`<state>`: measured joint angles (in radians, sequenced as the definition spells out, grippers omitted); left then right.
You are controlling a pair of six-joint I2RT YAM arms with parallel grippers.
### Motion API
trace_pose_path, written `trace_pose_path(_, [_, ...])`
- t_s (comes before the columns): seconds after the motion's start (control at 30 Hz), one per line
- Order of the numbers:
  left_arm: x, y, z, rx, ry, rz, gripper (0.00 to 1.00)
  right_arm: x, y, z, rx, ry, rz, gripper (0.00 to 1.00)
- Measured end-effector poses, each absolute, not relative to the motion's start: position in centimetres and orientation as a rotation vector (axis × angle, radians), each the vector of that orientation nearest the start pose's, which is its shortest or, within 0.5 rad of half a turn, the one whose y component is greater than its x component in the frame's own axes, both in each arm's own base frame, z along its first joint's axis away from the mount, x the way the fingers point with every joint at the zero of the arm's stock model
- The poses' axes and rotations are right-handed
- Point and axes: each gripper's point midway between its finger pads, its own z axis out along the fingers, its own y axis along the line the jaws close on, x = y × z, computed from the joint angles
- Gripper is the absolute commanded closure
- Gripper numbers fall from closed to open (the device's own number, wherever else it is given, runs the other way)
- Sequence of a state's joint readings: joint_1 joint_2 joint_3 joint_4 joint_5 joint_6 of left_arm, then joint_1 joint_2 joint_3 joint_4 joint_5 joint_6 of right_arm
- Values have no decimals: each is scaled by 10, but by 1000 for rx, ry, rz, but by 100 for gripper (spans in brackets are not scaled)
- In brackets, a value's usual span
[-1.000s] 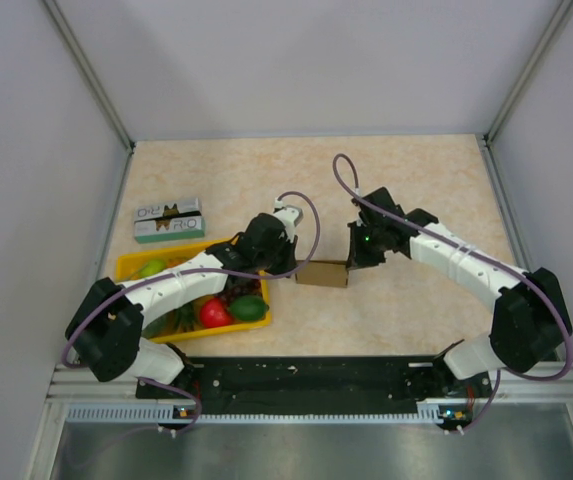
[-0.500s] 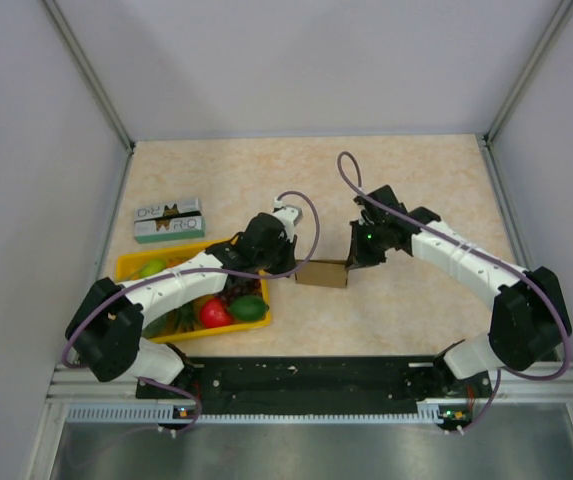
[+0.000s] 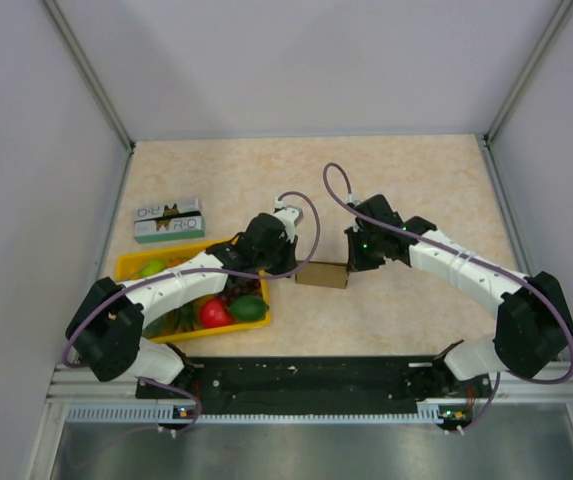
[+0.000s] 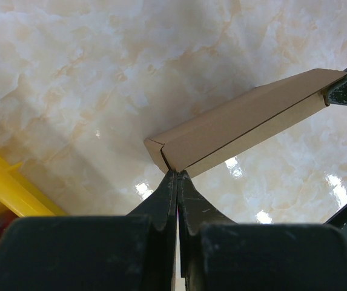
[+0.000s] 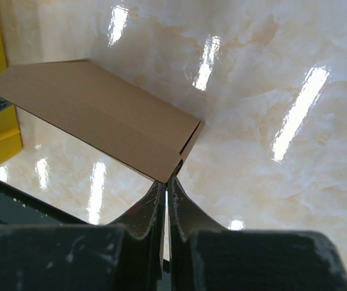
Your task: Fold the paper box
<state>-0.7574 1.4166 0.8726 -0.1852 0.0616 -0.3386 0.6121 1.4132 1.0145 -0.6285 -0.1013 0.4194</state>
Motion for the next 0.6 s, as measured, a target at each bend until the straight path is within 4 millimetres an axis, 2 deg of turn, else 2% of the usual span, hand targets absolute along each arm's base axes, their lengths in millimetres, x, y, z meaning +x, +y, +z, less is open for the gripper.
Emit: trace_pose_path(0.6, [260,-278,103,518,2311,-608,100,245,213,104,-411,2551,463,100])
